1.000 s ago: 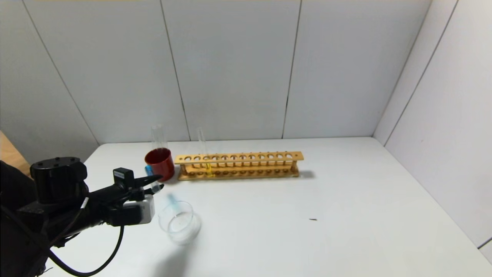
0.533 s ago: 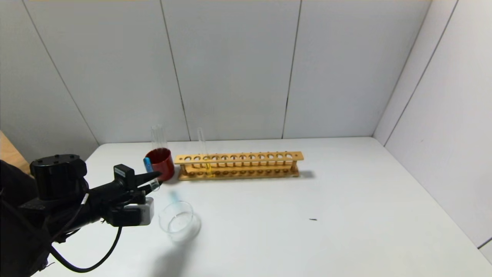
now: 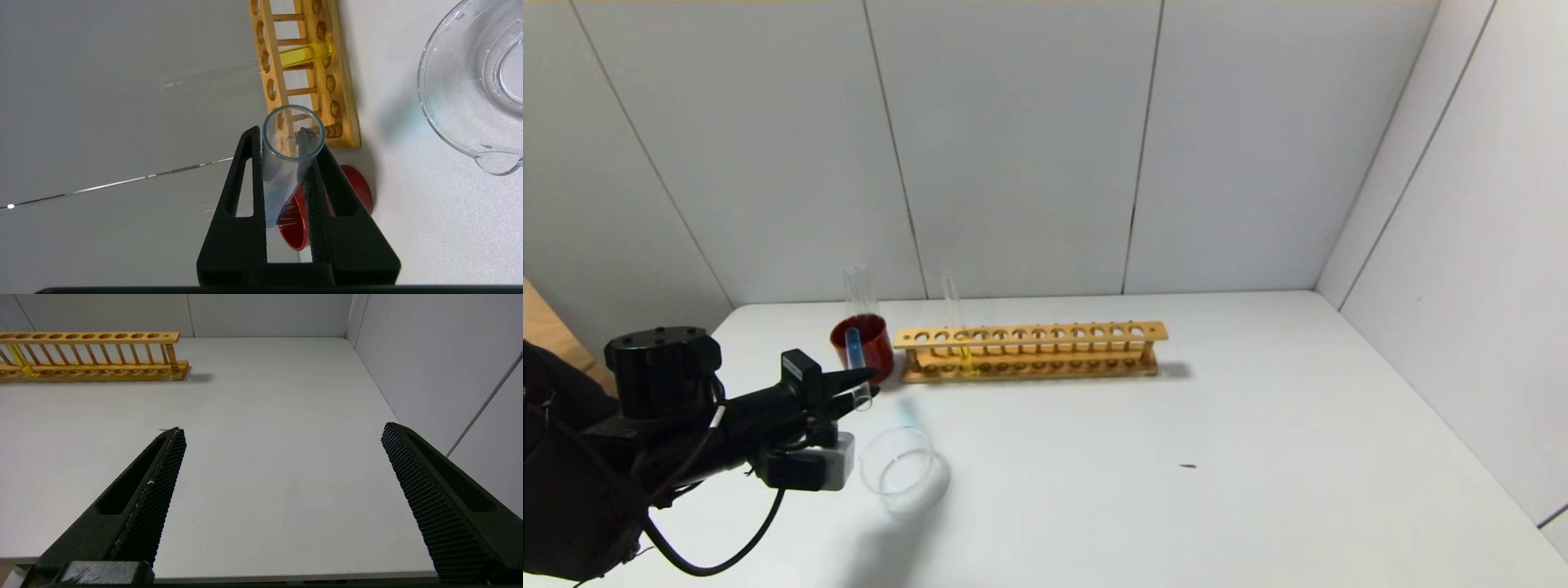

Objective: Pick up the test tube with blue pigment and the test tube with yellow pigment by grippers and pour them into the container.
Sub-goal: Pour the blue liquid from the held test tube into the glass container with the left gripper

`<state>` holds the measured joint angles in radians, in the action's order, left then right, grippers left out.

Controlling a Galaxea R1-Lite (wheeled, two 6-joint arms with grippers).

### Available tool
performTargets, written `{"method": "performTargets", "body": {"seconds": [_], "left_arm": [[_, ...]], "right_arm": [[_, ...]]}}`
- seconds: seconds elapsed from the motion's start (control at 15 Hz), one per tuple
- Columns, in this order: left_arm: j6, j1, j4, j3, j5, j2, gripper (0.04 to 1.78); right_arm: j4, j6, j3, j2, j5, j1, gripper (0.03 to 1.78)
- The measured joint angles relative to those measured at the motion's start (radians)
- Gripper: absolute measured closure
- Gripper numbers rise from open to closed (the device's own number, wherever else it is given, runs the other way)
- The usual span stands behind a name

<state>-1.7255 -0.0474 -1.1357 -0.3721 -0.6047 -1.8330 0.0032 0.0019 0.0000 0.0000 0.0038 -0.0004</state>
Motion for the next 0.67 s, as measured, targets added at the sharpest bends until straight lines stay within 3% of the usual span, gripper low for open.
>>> {"method": "performTargets", "body": {"seconds": [0.27, 0.67], "left_arm": [[-0.121, 0.04, 0.004, -0.05, -0.1, -0.017, 1.49], [-0.132, 0.036, 0.0, -0.067, -0.08, -0.045, 1.49]], "right_arm": [[0.0, 0.0, 0.0, 0.0, 0.0, 0.0, 0.06], [0.0, 0.0, 0.0, 0.0, 0.0, 0.0, 0.06]]}}
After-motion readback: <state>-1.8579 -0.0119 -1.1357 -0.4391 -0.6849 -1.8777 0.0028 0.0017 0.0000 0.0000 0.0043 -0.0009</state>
